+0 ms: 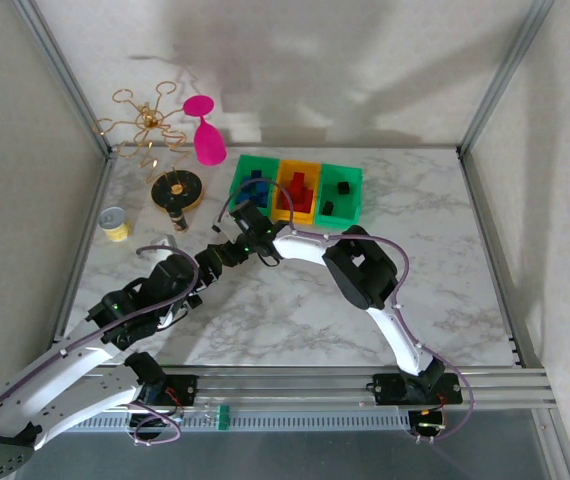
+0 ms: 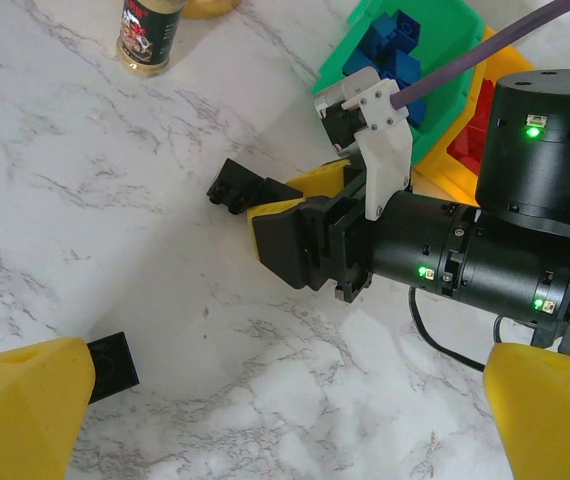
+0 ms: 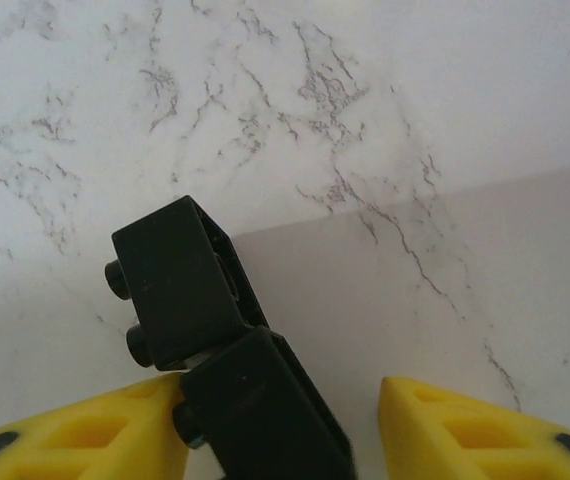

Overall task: Sort the legos into containers by color
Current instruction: Pick up the lego from the center of the table.

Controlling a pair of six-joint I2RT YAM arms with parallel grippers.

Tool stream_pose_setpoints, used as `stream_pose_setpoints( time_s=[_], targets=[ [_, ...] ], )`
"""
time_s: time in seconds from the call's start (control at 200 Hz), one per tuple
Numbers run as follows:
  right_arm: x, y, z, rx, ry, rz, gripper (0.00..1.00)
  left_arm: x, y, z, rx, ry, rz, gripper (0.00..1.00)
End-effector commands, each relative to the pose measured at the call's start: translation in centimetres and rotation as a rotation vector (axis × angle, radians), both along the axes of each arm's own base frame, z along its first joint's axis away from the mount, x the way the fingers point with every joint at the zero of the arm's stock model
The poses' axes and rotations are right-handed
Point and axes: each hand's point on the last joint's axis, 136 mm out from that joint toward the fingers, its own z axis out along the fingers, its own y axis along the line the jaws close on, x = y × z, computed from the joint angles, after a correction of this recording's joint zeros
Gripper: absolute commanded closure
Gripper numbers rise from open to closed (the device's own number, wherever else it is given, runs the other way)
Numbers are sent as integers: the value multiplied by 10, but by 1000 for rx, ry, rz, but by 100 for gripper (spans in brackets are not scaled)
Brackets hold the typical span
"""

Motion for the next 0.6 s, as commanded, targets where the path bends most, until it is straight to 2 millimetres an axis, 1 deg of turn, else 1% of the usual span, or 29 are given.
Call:
stream_pose_setpoints(
  time_s=[0.0, 0.04, 0.13, 0.205, 0.32, 0.421, 0.521, 0.596],
  targets=[
    [-8, -3, 2, -21, -3, 14, 54, 1, 8, -5, 23, 6, 35, 0],
    [-8, -4, 3, -24, -8, 12, 58, 1, 8, -6, 22, 6, 36, 0],
    [-8, -6, 6, -26, -14, 8, 61, 2, 6, -6, 22, 9, 30, 0],
    [-10, -7, 10, -25, -18, 12, 66, 2, 5, -6, 19, 11, 24, 0],
    [-9, -12, 22, -22, -29, -12, 73, 2, 5, -5, 21, 14, 23, 0],
    [-10, -21, 31, -29, -33, -46, 78, 1, 4, -3, 10, 9, 19, 0],
    [-14, -33, 38, -28, -27, -83, 79, 1, 1, -1, -3, 5, 6, 0],
    [-16, -43, 48, -9, -22, -115, 79, 2, -3, 0, -11, 5, -11, 0]
  ],
)
